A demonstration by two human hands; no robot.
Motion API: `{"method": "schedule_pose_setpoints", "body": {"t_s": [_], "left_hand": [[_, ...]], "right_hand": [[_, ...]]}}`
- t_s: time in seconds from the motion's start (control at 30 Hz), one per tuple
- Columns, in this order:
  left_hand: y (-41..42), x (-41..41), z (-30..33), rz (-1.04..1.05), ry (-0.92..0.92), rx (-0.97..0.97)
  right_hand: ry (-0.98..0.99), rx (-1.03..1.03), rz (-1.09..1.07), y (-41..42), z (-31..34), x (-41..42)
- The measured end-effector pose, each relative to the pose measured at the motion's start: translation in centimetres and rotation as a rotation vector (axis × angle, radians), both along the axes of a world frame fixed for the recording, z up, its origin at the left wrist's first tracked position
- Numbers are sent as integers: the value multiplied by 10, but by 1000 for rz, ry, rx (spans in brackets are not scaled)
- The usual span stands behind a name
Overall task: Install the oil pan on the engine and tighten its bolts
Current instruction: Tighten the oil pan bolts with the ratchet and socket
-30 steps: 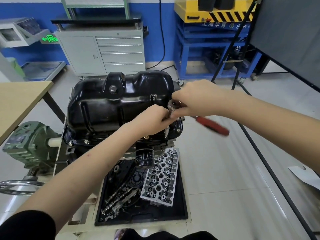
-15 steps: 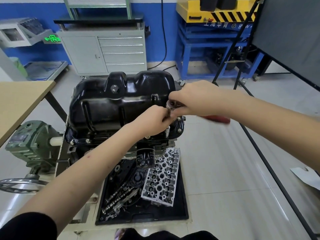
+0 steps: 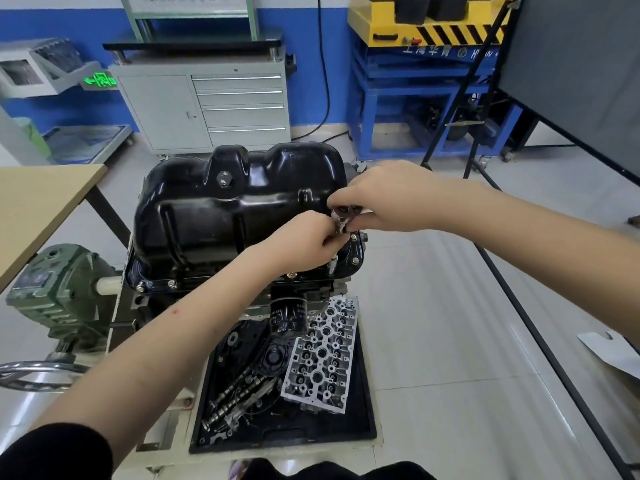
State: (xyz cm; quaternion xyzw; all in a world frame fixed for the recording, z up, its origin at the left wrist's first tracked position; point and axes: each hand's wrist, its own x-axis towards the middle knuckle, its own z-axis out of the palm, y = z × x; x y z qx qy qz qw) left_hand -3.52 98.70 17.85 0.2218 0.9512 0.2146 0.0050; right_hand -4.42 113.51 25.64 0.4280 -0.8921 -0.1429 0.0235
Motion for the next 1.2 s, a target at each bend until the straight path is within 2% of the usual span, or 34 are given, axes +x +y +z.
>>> {"method": "schedule_pose_setpoints", "body": {"t_s": [0.07,0.13,0.2,0.3,0.57,0.77,1.03,1.2], "left_hand": [[-1,0,0,-30,-10,-34],[-2,0,1,-32,-7,-55],[-2,1,0,-18,4,-28],[0,0,-2,5,36,-7],[4,-4,1,-32,-19,-119],[-3,-3,-2,-18,-11,-1],[-2,-2,0,-30,-53,-74],[-2,4,-6,13,-23,30]], "right_hand": [[-24,15,58,2,1,0],[31,9,63,3,-1,-1],[104,15,-18,2,-3,-2],[109,-9,-118,0,-6,0],[12,-5,57,7,1,-3],[89,6,-127,4,-2,-3],[-13,2,22,5,2,-1],[9,-64,-99,0,-5,2]]}}
